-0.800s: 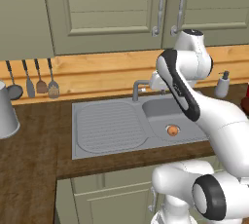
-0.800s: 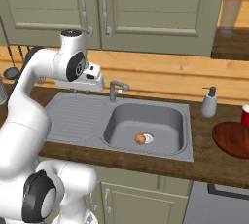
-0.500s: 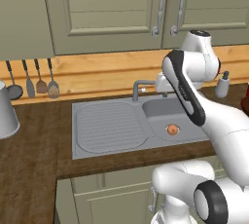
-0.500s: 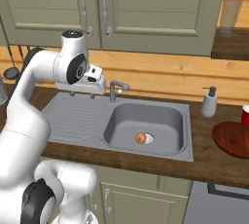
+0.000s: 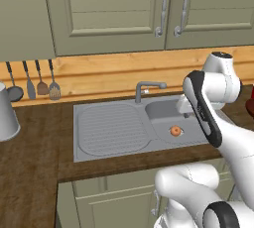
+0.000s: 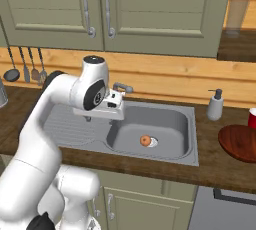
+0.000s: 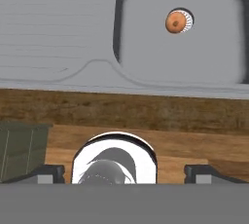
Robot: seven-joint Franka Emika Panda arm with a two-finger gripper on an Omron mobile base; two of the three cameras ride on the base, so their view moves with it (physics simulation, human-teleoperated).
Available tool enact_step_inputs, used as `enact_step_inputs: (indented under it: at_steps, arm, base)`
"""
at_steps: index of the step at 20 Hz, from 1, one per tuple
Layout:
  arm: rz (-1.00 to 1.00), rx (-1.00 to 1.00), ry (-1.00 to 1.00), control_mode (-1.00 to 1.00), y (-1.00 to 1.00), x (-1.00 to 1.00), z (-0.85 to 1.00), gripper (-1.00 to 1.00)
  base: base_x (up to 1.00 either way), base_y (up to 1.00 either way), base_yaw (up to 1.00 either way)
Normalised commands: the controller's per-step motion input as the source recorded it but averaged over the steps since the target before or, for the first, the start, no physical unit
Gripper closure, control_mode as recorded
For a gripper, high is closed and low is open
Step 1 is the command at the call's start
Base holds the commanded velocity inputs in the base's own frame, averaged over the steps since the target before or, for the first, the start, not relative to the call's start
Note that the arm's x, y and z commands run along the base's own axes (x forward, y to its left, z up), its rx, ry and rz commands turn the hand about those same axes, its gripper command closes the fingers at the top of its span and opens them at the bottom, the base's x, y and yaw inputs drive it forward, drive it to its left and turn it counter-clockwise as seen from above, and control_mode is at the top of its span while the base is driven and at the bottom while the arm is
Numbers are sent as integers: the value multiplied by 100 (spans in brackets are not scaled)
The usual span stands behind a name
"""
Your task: Pick the onion from the sink and place it in the bowl. Then pick the bowl and place it in the microwave. Then close the microwave door and press the start button.
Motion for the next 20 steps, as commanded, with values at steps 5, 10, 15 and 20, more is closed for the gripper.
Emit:
enact_step_inputs:
  at_steps: [5, 10, 15, 20]
  arm:
    - [0, 3, 6, -100, -53, 31, -36, -100]
    - [0, 0, 4, -100, -32, 54, -28, -100]
    - [0, 0, 0, -100, -18, 55, -36, -100]
    - [0, 0, 0, -100, -25, 42, -55, -100]
  base:
    - [0, 0, 0]
    - [0, 0, 0]
    - [0, 0, 0]
    - [0, 0, 0]
